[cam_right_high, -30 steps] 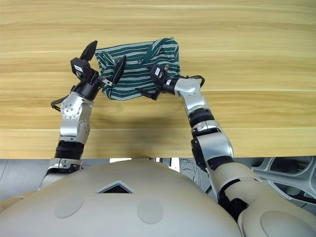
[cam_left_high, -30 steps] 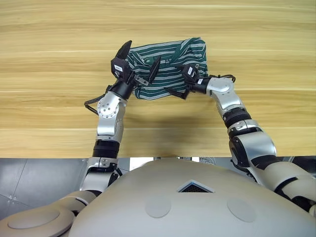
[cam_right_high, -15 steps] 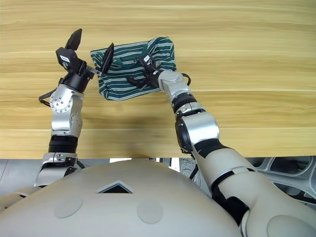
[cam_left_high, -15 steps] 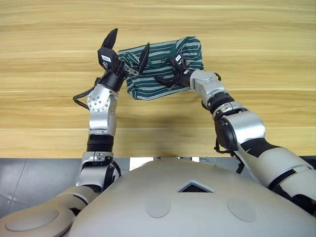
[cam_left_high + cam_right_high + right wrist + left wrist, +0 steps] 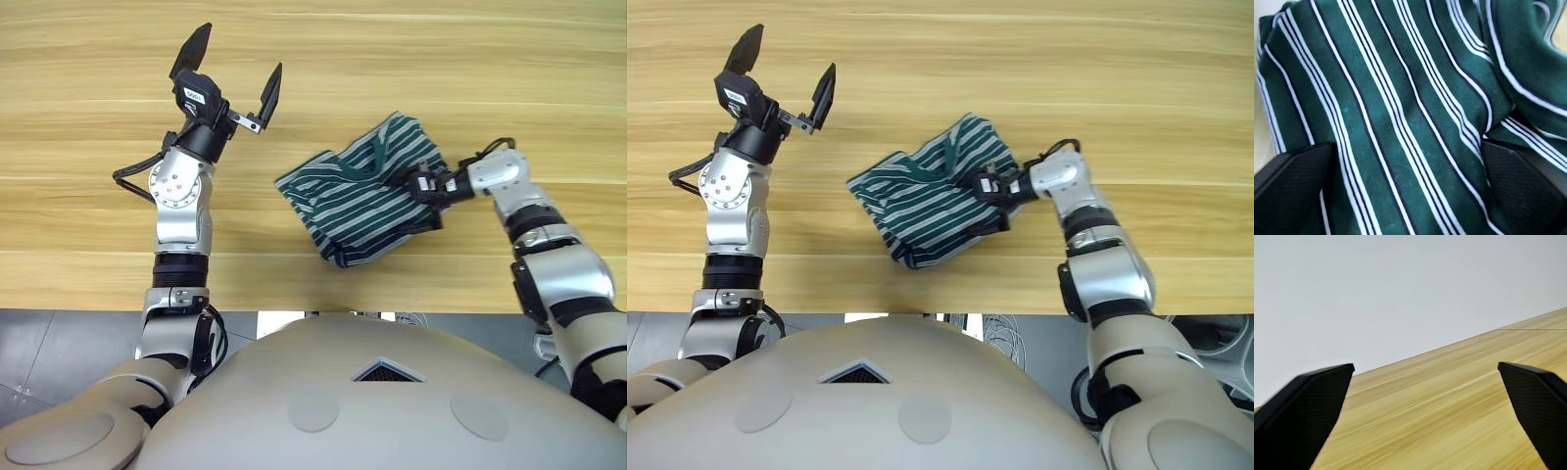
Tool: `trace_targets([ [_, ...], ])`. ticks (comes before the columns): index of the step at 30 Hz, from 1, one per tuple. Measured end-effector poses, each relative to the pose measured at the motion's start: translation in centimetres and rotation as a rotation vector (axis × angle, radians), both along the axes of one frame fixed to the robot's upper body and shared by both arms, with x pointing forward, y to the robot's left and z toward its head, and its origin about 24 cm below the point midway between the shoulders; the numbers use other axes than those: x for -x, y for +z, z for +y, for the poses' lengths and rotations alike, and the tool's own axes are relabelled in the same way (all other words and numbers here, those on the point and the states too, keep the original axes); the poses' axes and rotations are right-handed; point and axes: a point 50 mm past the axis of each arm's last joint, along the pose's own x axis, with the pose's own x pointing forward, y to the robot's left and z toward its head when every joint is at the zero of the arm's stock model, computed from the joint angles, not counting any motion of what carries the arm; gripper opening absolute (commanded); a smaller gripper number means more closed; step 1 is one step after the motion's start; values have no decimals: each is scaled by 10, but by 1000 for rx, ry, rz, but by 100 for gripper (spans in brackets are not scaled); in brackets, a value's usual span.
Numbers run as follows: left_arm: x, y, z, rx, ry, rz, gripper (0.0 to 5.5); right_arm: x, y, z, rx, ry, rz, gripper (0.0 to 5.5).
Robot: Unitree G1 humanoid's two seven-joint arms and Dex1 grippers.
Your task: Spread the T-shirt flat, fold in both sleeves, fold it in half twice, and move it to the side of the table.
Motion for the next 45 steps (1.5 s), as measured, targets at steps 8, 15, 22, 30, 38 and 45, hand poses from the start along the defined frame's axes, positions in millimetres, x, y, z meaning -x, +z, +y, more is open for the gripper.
trace_targets([
  [8, 1, 6, -7, 0, -30, -28, 537, -22, 12, -22, 0, -293, -98, 538],
  [15, 3, 5, -8, 1, -31, -22, 537, -29, 10, -19, -208, -598, -99, 538],
  [22, 5, 2, -12, 19, -36, -14, 537, -33, -14, 9, -169, -869, -51, 538],
  [30, 5, 1, -11, 25, -26, -16, 537, -56, -11, 79, -125, -836, -33, 538],
  [38, 4, -3, -13, 42, -27, -5, 537, -42, -8, 174, -161, -554, 28, 538],
  [45, 4, -3, -13, 49, -28, -9, 537, -31, -9, 193, -156, -400, -21, 538],
])
